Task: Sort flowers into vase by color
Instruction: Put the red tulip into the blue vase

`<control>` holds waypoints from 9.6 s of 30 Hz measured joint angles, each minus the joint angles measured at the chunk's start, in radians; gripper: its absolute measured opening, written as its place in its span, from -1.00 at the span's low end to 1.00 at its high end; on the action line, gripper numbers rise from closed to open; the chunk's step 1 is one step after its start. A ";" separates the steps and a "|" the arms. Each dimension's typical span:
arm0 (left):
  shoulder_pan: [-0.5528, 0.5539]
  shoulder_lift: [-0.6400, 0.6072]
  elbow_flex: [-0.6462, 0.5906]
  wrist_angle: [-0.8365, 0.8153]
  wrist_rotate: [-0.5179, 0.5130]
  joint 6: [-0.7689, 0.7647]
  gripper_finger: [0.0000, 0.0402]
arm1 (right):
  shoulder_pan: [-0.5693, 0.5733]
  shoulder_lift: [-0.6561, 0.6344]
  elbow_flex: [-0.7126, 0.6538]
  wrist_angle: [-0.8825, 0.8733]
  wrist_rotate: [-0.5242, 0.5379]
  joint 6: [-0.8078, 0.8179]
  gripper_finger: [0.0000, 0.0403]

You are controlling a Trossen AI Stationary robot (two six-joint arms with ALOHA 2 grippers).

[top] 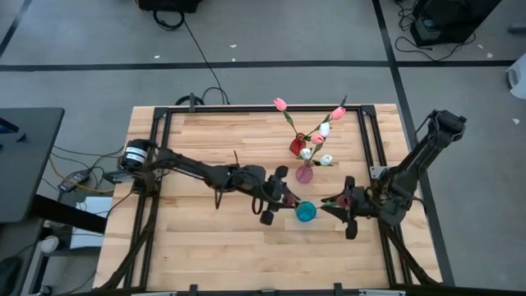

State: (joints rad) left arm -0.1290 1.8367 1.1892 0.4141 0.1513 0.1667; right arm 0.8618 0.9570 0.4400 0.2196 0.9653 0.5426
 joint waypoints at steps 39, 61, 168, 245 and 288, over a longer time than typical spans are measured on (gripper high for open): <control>-0.015 -0.274 -0.001 -1.045 -0.302 -0.059 -0.05 | 0.071 -0.194 0.244 -0.145 0.048 -0.405 0.25; 0.081 -0.080 -0.174 -0.926 -0.403 -0.040 -0.05 | 0.056 -0.185 0.246 -0.164 0.115 -0.475 0.25; 0.029 0.104 1.133 -1.158 -0.278 0.150 -1.00 | -0.305 0.080 0.305 0.643 -0.173 -1.379 -0.06; -0.016 -0.310 0.476 -0.912 -0.471 -0.196 -0.66 | -0.493 0.238 0.409 0.376 0.051 -2.133 -0.96; -0.133 -0.187 0.496 -0.627 -0.802 0.186 -0.93 | -0.528 0.235 0.409 0.341 0.090 -2.067 -0.85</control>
State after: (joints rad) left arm -0.2619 1.6493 1.6855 -0.2127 -0.6511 0.3524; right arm 0.3334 1.1923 0.8494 0.5603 1.0550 -1.5244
